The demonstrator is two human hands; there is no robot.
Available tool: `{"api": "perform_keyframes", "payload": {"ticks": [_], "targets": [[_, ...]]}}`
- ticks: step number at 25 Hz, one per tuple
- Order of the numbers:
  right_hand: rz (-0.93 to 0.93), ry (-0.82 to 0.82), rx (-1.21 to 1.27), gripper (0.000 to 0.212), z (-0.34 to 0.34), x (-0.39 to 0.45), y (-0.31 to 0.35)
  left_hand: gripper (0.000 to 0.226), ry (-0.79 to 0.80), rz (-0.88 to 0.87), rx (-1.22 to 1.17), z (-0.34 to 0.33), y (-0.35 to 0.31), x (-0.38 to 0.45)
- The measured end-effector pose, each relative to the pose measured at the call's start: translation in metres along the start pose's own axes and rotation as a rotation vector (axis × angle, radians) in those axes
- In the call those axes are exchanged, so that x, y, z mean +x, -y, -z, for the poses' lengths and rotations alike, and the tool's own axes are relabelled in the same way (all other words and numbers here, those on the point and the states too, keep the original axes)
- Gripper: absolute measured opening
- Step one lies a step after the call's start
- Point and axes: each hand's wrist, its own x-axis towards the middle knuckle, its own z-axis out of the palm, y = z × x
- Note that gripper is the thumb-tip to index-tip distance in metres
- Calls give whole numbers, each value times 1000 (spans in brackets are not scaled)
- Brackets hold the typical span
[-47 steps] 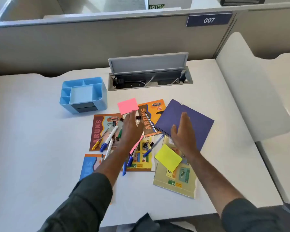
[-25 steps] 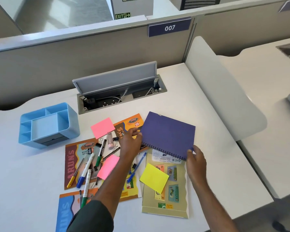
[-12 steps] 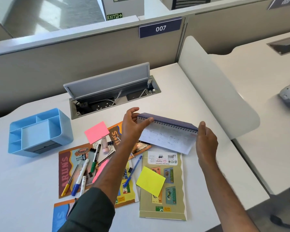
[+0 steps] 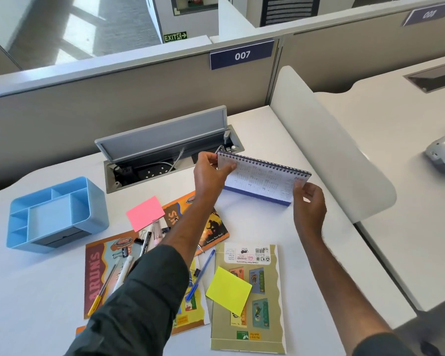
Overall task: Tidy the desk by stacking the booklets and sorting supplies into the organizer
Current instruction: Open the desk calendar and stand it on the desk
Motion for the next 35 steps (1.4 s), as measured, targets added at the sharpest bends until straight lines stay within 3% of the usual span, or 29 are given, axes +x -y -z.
{"api": "perform_keyframes", "payload": {"ticks": [3,6,13,16,20,23,28,32,35], "targets": [[50,143,-52,33,-6,7,-19,41,59,-22,84,-7,17,9],[31,267,-126,37,-6,16,-38,52,146,-4,175,-16,38,14],[63,497,-531,62,-3,38,-73,61,408,93,362,-22,70,28],[160,557,-765,82,-4,61,-76,61,442,107,466,-30,66,38],[200,651,-905,86,-6,82,-77,62,448,111,530,-37,66,51],[173,654,-778,83,-9,87,-79,61,418,115,494,-38,73,55],[147,457,-397,48,-4,79,-61,59,387,95,379,-37,64,51],[168,409,-340,45,-7,79,-57,68,367,118,298,-32,61,49],[126,374,-308,56,-8,76,-58,75,350,67,304,-26,57,40]]}}
